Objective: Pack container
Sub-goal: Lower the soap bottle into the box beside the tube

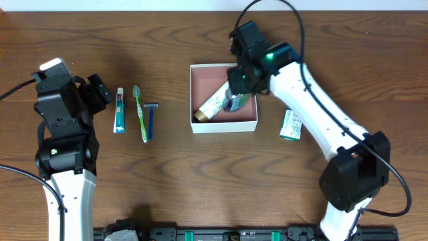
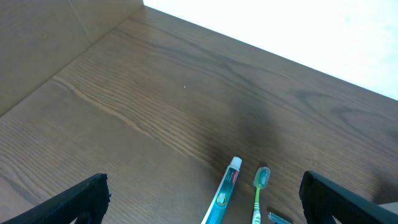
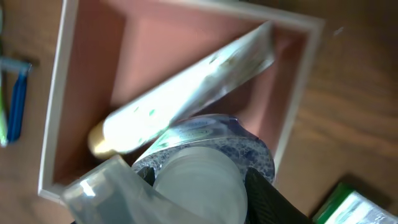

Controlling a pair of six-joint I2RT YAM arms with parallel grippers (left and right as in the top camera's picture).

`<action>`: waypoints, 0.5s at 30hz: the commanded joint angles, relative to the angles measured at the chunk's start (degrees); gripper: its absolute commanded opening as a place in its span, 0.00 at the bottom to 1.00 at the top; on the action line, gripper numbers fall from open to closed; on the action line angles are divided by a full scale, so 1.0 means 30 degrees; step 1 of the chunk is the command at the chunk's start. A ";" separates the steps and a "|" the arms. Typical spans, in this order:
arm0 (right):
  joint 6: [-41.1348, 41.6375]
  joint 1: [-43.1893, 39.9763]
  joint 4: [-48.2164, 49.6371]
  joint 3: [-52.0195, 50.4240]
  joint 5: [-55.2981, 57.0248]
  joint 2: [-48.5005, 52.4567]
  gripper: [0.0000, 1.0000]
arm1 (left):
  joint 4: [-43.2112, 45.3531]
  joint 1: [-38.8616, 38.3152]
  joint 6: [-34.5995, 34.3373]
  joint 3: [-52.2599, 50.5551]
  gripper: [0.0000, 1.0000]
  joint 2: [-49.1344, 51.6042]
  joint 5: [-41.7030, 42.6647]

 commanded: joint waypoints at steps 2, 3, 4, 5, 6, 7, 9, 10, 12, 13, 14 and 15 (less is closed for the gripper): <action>-0.0408 -0.0721 0.0510 0.0175 -0.2382 -0.0138 0.11 | 0.0007 0.0102 0.0328 0.0430 0.98 0.0000 0.0058; -0.0408 -0.0729 0.0495 0.0168 -0.3169 -0.0138 0.09 | 0.0007 0.0102 0.0328 0.0430 0.98 0.0000 0.0058; -0.0408 -0.0721 0.0466 0.0168 -0.3672 -0.0138 0.08 | 0.0007 0.0102 0.0335 0.0430 0.98 0.0000 0.0058; -0.0408 -0.0670 0.0452 0.0168 -0.3934 -0.0138 0.07 | 0.0007 0.0102 0.0328 0.0430 0.98 0.0000 0.0058; -0.0408 -0.0561 0.0379 0.0168 -0.4211 -0.0138 0.07 | 0.0015 0.0102 0.0328 0.0430 0.98 0.0000 0.0058; -0.0408 -0.0474 0.0291 0.0168 -0.4379 -0.0138 0.07 | 0.0015 0.0102 0.0328 0.0430 0.98 0.0000 0.0058; -0.0401 -0.0211 -0.0189 0.0168 -0.4838 -0.0138 0.07 | 0.0015 0.0102 0.0328 0.0430 0.98 0.0000 0.0058; -0.0401 -0.0044 -0.0517 0.0168 -0.4954 -0.0138 0.07 | 0.0007 0.0102 0.0328 0.0430 0.98 0.0000 0.0058; -0.0393 0.0277 -0.1144 0.0168 -0.5013 -0.0138 0.09 | 0.0015 0.0102 0.0328 0.0430 0.98 0.0000 0.0058; -0.0393 0.0444 -0.1421 0.0168 -0.5013 -0.0138 0.10 | 0.0015 0.0102 0.0328 0.0430 0.98 0.0000 0.0058; -0.0393 0.0568 -0.1632 0.0168 -0.5005 -0.0138 0.11 | 0.0007 0.0102 0.0328 0.0430 0.98 0.0000 0.0058; -0.0393 0.0663 -0.1814 0.0168 -0.4998 -0.0138 0.12 | 0.0007 0.0102 0.0335 0.0430 0.98 0.0000 0.0058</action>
